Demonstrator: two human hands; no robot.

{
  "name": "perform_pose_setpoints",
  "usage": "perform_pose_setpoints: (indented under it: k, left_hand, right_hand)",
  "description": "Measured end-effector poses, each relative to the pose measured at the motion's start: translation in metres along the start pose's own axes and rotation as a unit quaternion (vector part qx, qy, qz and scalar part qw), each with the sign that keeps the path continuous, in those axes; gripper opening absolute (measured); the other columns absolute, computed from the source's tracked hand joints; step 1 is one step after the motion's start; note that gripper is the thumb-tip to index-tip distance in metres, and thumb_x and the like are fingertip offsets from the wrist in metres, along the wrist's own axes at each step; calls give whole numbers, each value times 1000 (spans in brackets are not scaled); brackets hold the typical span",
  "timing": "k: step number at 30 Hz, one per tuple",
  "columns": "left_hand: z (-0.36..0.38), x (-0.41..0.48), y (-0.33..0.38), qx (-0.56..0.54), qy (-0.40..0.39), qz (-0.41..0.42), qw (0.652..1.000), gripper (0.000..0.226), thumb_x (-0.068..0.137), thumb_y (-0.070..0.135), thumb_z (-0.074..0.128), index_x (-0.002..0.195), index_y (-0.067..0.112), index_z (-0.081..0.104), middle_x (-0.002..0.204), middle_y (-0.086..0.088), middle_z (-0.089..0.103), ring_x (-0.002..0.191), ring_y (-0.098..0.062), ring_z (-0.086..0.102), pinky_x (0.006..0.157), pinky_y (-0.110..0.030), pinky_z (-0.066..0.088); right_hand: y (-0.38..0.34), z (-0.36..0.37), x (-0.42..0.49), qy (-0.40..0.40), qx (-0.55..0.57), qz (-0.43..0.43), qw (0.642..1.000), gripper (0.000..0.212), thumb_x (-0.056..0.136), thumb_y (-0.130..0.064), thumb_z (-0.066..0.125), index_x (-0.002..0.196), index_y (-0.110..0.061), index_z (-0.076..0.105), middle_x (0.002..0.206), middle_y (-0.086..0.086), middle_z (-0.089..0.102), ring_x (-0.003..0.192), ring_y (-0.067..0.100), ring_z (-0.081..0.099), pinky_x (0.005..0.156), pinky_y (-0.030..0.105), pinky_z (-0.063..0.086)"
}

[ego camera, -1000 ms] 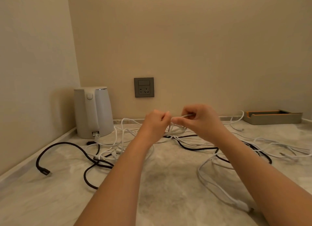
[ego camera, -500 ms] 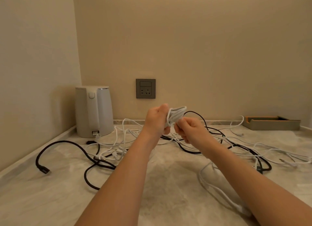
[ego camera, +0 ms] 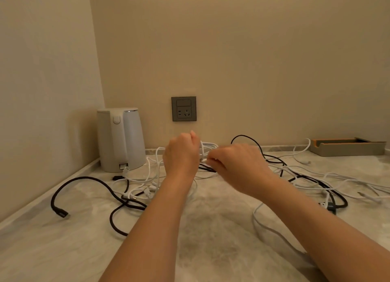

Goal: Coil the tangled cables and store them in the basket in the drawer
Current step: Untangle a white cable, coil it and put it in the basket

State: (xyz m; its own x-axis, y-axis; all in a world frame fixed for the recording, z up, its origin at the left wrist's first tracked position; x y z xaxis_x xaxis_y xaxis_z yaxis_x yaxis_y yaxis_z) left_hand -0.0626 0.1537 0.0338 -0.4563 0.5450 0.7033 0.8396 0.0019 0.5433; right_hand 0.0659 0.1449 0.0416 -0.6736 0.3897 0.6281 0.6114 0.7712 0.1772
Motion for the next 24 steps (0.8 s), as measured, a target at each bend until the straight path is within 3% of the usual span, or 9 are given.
perform_pose_setpoints:
  k: [4, 7, 9, 12, 15, 16, 21, 22, 24]
  left_hand:
    - [14, -4, 21, 39, -110, 88, 989, 45, 101, 25, 31, 58, 13, 40, 68, -13, 47, 67, -28, 44, 60, -35, 30]
    - [22, -6, 23, -44, -208, 104, 972, 49, 98, 18, 39, 49, 16, 35, 53, -10, 41, 56, -24, 37, 58, -36, 32]
    - [27, -8, 23, -116, -271, 90, 951, 49, 98, 16, 42, 49, 15, 37, 47, -1, 35, 48, -17, 33, 56, -33, 34]
    - [29, -11, 30, -205, -307, 81, 926, 45, 96, 25, 44, 54, 10, 47, 47, -1, 39, 47, -17, 37, 53, -31, 39]
    - [25, -15, 40, -313, -330, 49, 889, 45, 100, 19, 42, 59, 3, 52, 42, 0, 41, 36, -11, 35, 41, -17, 31]
    - [25, -15, 42, -351, -330, 23, 876, 44, 100, 18, 41, 60, 4, 51, 41, 1, 40, 33, -8, 32, 38, -14, 27]
    - [30, -15, 31, -525, -306, -145, 781, 35, 99, 17, 39, 66, 8, 47, 42, 2, 33, 27, -5, 23, 34, -11, 19]
    - [31, -15, 29, -555, -298, -176, 757, 34, 99, 17, 39, 67, 9, 46, 42, 2, 32, 26, -5, 22, 32, -10, 19]
    - [33, -17, 28, -596, -291, -237, 710, 34, 98, 15, 38, 64, 11, 42, 40, 3, 34, 23, -2, 21, 30, -9, 16]
  right_hand:
    - [27, -10, -1, 68, 69, 34, 995, 27, 85, -48, 60, 75, -23, 58, 66, -13, 50, 65, 12, 50, 55, 25, 32]
    - [49, 2, 0, 30, 261, 93, 961, 33, 75, -40, 74, 72, -21, 48, 57, -12, 41, 53, 7, 36, 53, 26, 31]
    - [55, 12, 0, -12, 421, 114, 900, 32, 77, -26, 76, 80, -13, 47, 58, -7, 39, 52, 7, 33, 50, 20, 31]
    - [60, 18, -2, -40, 564, 116, 817, 21, 85, -21, 65, 88, -11, 46, 59, -5, 46, 54, 8, 38, 50, 17, 33]
    - [59, 16, -2, -29, 707, 112, 698, 14, 84, -19, 55, 89, -10, 45, 63, -3, 58, 57, 9, 52, 55, 16, 43]
    - [58, 16, -1, -17, 723, 114, 682, 12, 85, -20, 52, 87, -10, 45, 63, -4, 57, 57, 8, 51, 55, 17, 42]
    - [44, 23, 9, 47, 692, 136, 707, 19, 100, -12, 39, 85, -14, 50, 58, -10, 45, 50, 3, 33, 51, 16, 29]
    - [41, 23, 10, 56, 664, 132, 734, 22, 101, -8, 36, 87, -14, 52, 59, -10, 44, 50, 3, 32, 50, 16, 28]
    - [37, 19, 10, 88, 536, 111, 832, 24, 100, -4, 35, 92, -14, 54, 64, -12, 46, 53, 1, 39, 53, 16, 32]
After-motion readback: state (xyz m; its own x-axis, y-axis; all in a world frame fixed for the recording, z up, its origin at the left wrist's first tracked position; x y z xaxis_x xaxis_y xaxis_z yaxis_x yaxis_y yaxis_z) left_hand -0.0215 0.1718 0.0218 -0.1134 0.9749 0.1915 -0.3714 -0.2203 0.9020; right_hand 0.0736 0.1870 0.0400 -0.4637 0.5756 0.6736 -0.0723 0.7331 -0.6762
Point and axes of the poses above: each hand's wrist, its own x-axis towards the middle knuckle, its own z-axis out of the palm, y = z × x, the point moved 5 cm from there along x, towards the middle knuckle
